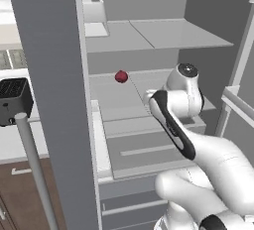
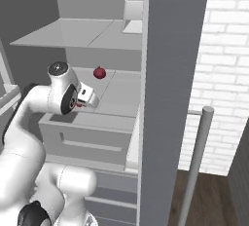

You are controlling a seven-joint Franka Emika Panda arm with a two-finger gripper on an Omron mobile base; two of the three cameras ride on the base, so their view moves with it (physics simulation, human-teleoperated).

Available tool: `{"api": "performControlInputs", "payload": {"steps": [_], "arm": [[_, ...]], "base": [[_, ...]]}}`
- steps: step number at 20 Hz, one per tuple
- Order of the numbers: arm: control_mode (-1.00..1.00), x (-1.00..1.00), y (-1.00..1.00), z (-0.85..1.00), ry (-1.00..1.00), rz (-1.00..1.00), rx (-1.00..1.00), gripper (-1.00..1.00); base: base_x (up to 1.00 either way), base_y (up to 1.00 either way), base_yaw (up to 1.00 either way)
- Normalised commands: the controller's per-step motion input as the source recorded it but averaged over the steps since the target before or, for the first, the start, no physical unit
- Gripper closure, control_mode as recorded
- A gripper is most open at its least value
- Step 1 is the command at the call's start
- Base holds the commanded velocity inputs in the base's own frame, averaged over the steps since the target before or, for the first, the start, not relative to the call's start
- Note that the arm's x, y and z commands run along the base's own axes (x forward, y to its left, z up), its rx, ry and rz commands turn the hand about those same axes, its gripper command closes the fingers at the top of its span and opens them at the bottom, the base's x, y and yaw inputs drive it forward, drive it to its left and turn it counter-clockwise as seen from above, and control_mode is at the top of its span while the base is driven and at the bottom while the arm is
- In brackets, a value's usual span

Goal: Take the strawberry from the fridge and place it on top of the pancake, located on the dining counter.

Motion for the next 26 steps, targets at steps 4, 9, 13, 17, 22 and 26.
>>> {"api": "performControlInputs", "payload": {"steps": [4,9,13,17,22,26], "arm": [[-1.00,-1.00,0.00,0.88,-0.02,0.00,-0.01,1.00],[-1.00,-1.00,-0.05,0.61,0.02,0.00,-0.07,1.00],[-1.00,-1.00,-0.09,0.23,0.07,0.00,-0.02,1.00],[-1.00,-1.00,-0.15,-0.02,0.00,0.00,0.03,1.00],[-1.00,-0.72,-0.01,0.00,0.07,0.00,-0.05,1.00],[-1.00,-0.11,-0.06,-0.15,0.12,-0.01,-0.10,1.00]], "base": [[0.00,0.00,0.00],[0.00,0.00,0.00],[0.00,0.00,0.00],[0.00,0.00,0.00],[0.00,0.00,0.00],[0.00,0.00,0.00]]}}
